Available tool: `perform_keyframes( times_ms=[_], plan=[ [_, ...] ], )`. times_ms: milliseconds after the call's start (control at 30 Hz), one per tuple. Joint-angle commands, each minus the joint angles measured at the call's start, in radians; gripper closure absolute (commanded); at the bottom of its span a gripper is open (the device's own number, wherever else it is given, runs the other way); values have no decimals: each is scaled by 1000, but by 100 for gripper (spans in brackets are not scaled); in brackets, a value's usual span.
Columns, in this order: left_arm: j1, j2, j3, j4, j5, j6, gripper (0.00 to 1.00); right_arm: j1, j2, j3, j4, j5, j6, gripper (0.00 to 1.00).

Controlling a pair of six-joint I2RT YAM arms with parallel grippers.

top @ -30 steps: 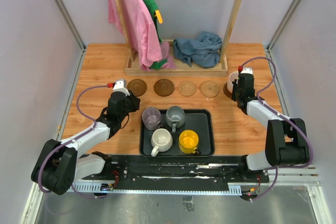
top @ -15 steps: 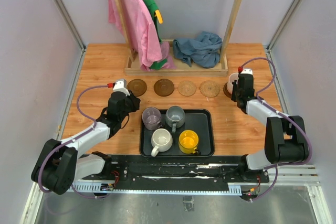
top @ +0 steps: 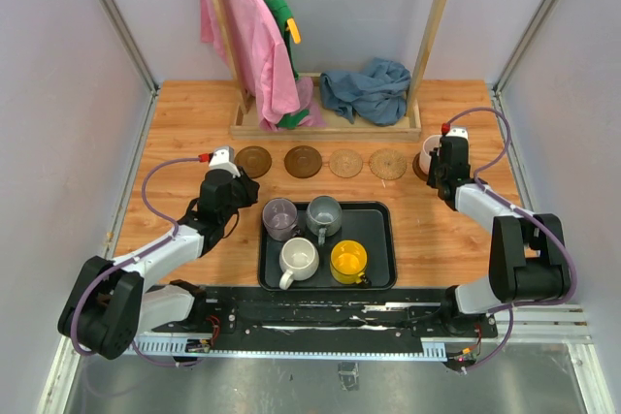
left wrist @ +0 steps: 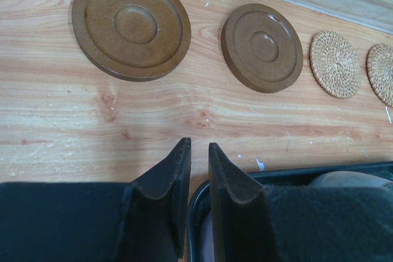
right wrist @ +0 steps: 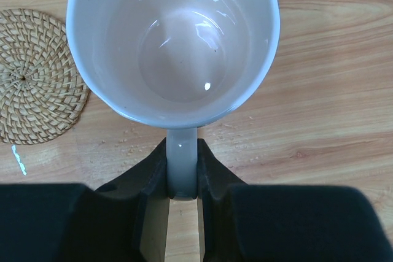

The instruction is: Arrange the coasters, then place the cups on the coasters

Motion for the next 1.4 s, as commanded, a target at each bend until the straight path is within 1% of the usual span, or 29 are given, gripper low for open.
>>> perform_keyframes(
  times_ms=[0,167,267,400,567,633,800,867,967,1133,1200,1300,1367],
  plan=[
    [-4,-9,11,36,-7,16,78,-15,-16,20,48,4,23,80],
    [-5,-19,6,34,-8,18,78,-16,-26,13,39,1,26,69],
    [-5,-26,1,35,-8,16,78,-15,-28,10,36,2,28,57],
    [-4,-37,-2,28,-8,17,78,-15,-27,15,22,6,37,47],
    [-4,-57,-6,17,-11,20,78,-15,-55,7,-10,7,57,28],
    [-5,-63,-9,13,-13,20,78,-14,-80,-2,-28,5,67,22],
    [-4,-76,-12,10,-14,19,78,-6,-205,-27,-103,1,92,11],
    [-5,-82,-12,11,-12,21,78,7,-276,-34,-143,5,106,0],
    [-5,-89,-13,16,-5,24,78,42,-388,-39,-211,-3,111,1],
    [-4,-99,-12,18,17,30,73,131,-534,-13,-362,-49,99,1],
    [-4,-101,-14,17,28,28,68,169,-572,-4,-411,-80,104,1],
    [-4,-99,-17,20,49,18,54,230,-598,9,-487,-104,126,0],
    [-5,-95,-19,23,65,12,44,281,-600,21,-539,-95,137,1]
  ],
)
